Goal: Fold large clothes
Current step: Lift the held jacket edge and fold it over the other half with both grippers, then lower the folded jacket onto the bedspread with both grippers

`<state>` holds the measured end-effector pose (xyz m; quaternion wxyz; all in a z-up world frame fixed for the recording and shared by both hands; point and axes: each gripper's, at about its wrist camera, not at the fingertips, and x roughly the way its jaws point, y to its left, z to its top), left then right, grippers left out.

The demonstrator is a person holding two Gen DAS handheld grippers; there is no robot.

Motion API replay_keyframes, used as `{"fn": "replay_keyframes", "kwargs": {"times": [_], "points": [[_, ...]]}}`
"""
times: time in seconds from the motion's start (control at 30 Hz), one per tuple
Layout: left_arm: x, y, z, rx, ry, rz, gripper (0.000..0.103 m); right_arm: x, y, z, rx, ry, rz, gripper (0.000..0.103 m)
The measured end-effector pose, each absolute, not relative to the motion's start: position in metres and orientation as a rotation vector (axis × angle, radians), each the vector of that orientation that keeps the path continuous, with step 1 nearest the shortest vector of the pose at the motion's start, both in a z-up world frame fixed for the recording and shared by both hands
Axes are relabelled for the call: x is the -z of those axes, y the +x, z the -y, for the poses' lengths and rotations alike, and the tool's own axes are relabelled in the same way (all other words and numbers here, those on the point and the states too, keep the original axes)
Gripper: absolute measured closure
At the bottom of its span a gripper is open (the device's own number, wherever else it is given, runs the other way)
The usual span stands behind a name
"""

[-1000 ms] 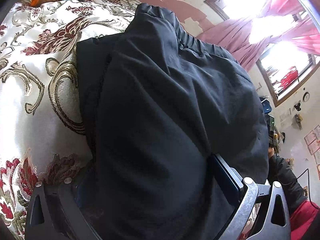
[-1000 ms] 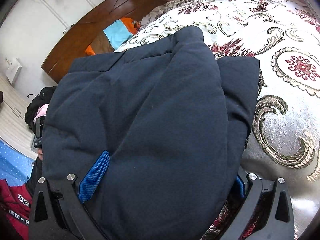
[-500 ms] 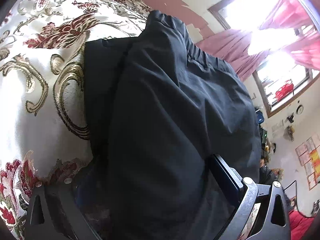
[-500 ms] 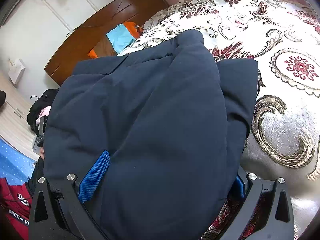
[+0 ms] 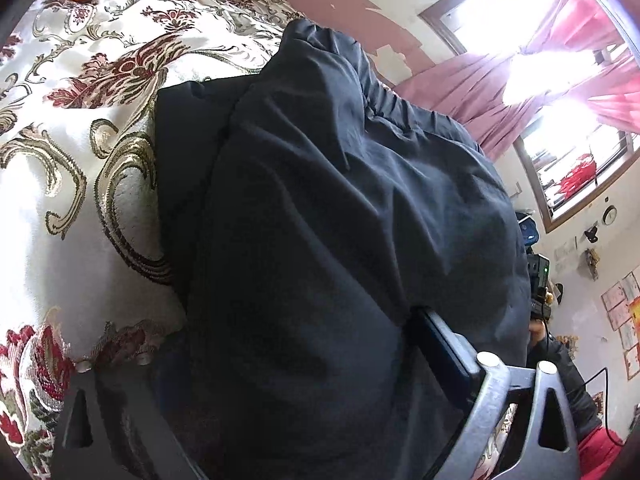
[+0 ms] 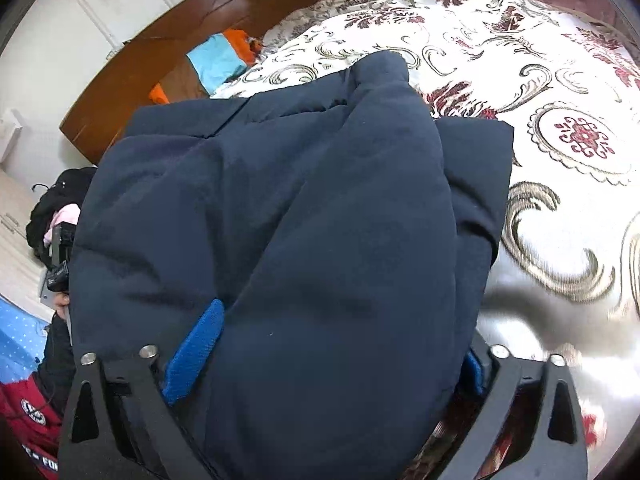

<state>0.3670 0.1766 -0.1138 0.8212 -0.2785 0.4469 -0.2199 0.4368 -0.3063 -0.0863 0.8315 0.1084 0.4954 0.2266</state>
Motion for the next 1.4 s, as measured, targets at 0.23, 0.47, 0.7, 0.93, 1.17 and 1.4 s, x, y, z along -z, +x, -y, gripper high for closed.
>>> {"fn": "replay_keyframes", "kwargs": {"times": [0.23,0.47,0.7,0.93,1.17,1.4], "points": [[0.109,0.348,-0.187,0.447,-0.660,-0.898,0.061,0.072,0.390,0.309,-0.436,0.352,-0.975,0.065],[0.062,0.321,-0.169,0.358,-0.577,-0.815,0.082,0.021,0.338,0.301,-0.413,0.378,-0.806,0.082],[-0.010,0.315,-0.139,0.386,-0.483,-0.772,0.085,-0.044,0.299,0.311,-0.431,0.331,-0.662,0.084],[-0.083,0.317,-0.091,0.441,-0.337,-0.674,0.085,-0.086,0.258,0.356,-0.353,0.316,-0.511,0.084],[-0.096,0.340,-0.034,0.511,-0.271,-0.658,0.085,-0.077,0.249,0.385,-0.245,0.279,-0.443,0.084],[-0.030,0.369,-0.016,0.476,-0.312,-0.742,0.085,-0.012,0.284,0.399,-0.128,0.331,-0.583,0.079]]}}
